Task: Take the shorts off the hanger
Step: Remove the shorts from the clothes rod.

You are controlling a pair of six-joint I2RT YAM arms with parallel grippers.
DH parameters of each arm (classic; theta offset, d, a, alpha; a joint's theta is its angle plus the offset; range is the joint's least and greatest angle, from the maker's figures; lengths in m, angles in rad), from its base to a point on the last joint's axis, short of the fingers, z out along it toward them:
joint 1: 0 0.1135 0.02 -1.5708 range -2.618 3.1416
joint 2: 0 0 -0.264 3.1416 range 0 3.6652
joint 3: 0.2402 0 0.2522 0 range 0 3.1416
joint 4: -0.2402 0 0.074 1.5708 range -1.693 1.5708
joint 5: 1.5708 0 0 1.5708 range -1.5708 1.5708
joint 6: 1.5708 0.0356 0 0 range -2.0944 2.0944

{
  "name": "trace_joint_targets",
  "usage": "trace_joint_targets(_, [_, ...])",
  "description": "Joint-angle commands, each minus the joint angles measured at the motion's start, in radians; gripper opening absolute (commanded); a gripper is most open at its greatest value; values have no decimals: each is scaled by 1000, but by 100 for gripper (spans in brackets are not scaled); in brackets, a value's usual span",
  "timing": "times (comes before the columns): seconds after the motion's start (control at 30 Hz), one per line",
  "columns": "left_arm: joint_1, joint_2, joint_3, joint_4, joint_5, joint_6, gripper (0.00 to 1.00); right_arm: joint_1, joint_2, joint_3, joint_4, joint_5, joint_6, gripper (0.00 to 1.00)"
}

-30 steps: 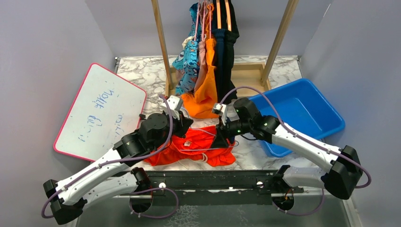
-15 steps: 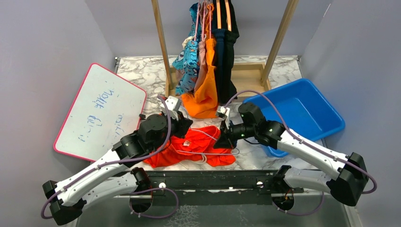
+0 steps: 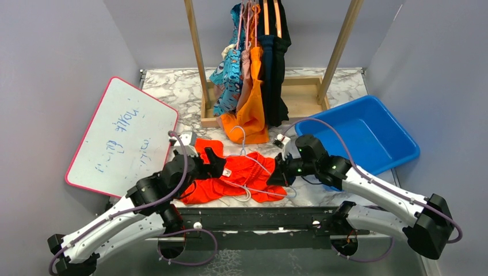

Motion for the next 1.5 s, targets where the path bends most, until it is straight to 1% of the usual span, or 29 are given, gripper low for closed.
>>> trace_joint_targets(0.0, [-1,-43,-55,-155,-181,-270,93,-1,-51,-21,30,32,51,1])
trace_joint_targets(0.13, [-1,17,-87,-155,-243,-352,94,-1,-84,-7,7,38,68,1])
trace_joint_targets(0.23, [-1,103,-119,-75,-266,-317,92,-1,-123,-17,-5,45,79,1])
trace_joint_targets(0.27, [-1,136,-124,-60,-271,-313,89,-1,-139,-19,-13,53,83,1])
trace_joint_targets(0.37, [0,231,-142,-52,-285,-330,75,-1,-185,-20,-52,79,92,1])
trace_joint_targets(0.5, [7,273,-207,1,-265,-340,58,-1,-267,2,-145,168,119,1])
trace_joint_targets(0.67, [28,247,-245,44,-201,-330,19,-1,-364,47,-295,271,152,1])
trace_joint_targets(0.77, [28,197,-249,45,-194,-310,3,-1,-402,68,-365,297,187,1])
trace_joint_targets(0.8, [28,180,-249,44,-191,-301,0,-1,-409,80,-378,301,205,1])
trace_joint_targets(0.9, [28,129,-243,32,-184,-276,0,-1,-410,131,-496,335,250,1])
trace_joint_targets(1.07, [28,73,-235,26,-175,-256,25,-1,-413,216,-663,368,280,1])
trace_joint_targets(1.1, [28,68,-229,25,-172,-249,32,-1,-421,231,-694,386,296,1])
trace_joint_targets(1.23, [28,50,-199,20,-166,-216,52,-1,-465,321,-816,500,359,1])
trace_joint_targets(1.3, [29,45,-181,19,-161,-198,62,-1,-478,374,-871,585,384,1])
trace_joint_targets(1.47, [28,42,-139,19,-153,-154,74,-1,-472,544,-978,762,413,1])
